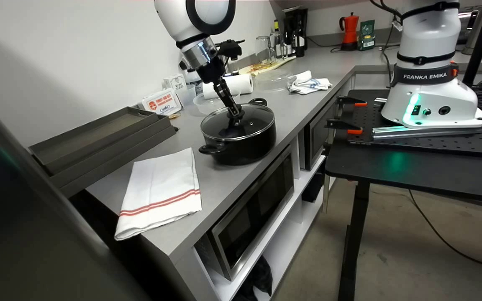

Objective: Remove the glass lid from the black pot and put it on the table

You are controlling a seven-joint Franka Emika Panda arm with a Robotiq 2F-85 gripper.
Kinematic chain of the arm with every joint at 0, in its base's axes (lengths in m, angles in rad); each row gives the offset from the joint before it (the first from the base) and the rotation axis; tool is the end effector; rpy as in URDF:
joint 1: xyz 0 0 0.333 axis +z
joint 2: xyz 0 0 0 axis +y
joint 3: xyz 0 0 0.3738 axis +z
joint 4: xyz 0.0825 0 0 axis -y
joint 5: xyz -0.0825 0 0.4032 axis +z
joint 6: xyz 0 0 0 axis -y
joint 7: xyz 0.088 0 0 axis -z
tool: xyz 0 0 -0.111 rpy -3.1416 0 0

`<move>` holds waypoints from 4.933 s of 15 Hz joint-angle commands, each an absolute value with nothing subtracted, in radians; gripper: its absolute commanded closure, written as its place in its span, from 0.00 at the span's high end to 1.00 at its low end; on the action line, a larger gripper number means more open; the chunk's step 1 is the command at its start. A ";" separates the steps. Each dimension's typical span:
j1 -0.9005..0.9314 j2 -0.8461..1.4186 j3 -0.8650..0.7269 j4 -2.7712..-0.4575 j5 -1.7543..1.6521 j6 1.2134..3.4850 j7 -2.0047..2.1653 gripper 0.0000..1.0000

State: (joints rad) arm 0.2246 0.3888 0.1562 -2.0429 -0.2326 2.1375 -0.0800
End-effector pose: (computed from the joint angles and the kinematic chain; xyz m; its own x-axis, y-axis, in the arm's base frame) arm 0.5589 0.2090 0.2667 0.7887 0.5399 -0.2941 0.5812 -0.8108 0.0701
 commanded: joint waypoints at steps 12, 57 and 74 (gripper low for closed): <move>0.230 0.292 0.152 -2.048 -0.260 2.153 -0.050 0.26; -0.347 0.304 -0.081 -1.993 0.485 2.337 -0.165 0.26; -0.441 0.274 -0.246 -2.045 0.560 2.235 -0.089 0.26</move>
State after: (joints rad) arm -0.4250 0.2710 -0.2320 -2.0668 0.5251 2.2877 -0.1112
